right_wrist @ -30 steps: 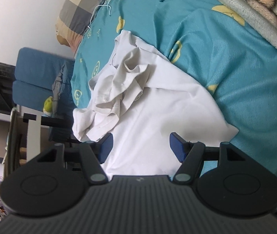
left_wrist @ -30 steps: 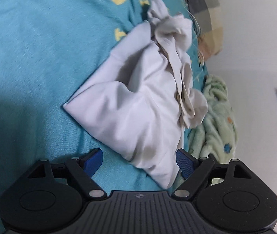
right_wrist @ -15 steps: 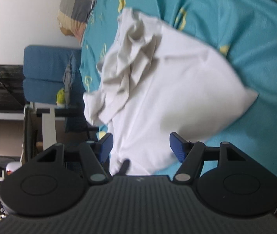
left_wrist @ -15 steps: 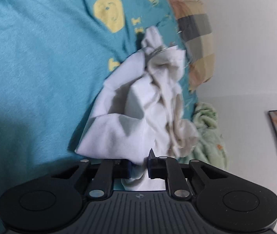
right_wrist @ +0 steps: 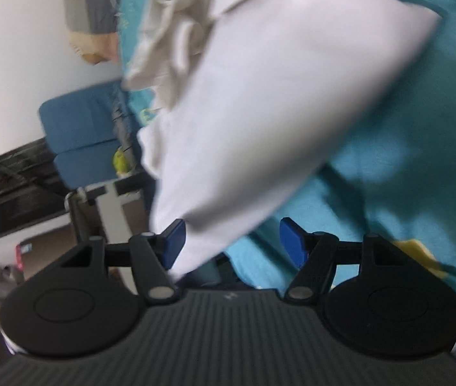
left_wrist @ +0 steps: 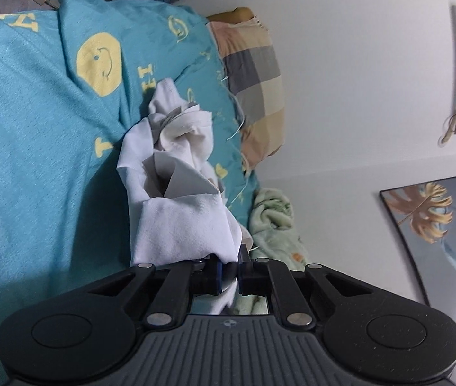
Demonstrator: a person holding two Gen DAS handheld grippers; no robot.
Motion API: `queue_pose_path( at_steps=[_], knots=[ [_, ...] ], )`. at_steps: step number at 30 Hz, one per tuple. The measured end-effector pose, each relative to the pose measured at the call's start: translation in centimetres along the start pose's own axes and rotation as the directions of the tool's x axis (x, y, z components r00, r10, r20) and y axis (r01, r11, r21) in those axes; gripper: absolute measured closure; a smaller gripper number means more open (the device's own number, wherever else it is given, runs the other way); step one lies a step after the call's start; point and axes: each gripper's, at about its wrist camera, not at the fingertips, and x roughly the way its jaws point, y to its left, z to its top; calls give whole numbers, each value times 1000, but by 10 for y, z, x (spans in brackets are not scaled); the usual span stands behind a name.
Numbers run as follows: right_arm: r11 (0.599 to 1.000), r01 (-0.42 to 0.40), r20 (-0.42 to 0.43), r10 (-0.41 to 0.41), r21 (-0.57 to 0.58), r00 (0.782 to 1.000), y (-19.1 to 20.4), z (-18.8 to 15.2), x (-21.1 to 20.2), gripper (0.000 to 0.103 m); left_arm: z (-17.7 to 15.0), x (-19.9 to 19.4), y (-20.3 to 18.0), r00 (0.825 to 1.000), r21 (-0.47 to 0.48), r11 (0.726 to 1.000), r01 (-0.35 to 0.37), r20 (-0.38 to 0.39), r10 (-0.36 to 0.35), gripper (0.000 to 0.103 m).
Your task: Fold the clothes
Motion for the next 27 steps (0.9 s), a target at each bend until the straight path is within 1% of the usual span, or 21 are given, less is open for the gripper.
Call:
queue_pose_path(
  at_steps=[2, 5, 7, 9, 10, 11, 13, 17, 20, 24, 27],
  knots=[
    [999, 37, 27, -37, 25, 999, -7, 2, 1, 36, 0, -2, 0, 1000, 1, 1000, 5, 6, -5, 95],
    [999, 20, 135, -26, 43, 990, -10, 10, -13, 36, 2, -3, 1, 1000, -13, 1000, 5, 12, -5, 95],
    [999, 17, 220, -26, 42, 975, -10, 13, -26, 35, 4, -2, 1, 1000, -22, 1000, 6, 16, -5, 95],
    [999, 19, 281, -28, 32, 959, -10, 15, -35, 37, 5, -3, 0, 1000, -29, 1000, 5, 17, -5, 95],
    [1000, 25, 294, -29, 16, 955, -9, 15, -38, 50, 5, -3, -1, 1000, -30, 1000, 7, 15, -6, 95],
    [999, 32, 307, -30, -1, 951, -7, 14, -40, 70, 5, -4, -3, 1000, -26, 1000, 9, 12, -8, 95],
    [998, 42, 335, -27, -38, 942, -2, 12, -44, 91, 4, -7, -8, 1000, -12, 1000, 10, 7, -9, 95],
    [986, 44, 388, 23, -161, 922, 19, 5, -58, 94, 4, -21, -21, 1000, -23, 1000, -2, 15, 3, 96],
    [974, 49, 397, 45, -222, 917, 33, -6, -68, 95, 3, -40, -39, 999, -25, 1000, 14, 33, -13, 96],
    [959, 51, 410, 70, -278, 910, 42, -31, -89, 95, -6, -60, -66, 999, 7, 1000, 10, 42, -10, 96],
    [949, 50, 415, 89, -312, 905, 45, -51, -109, 95, -19, -84, -82, 998, 50, 999, -4, 55, 1, 96]
  ],
)
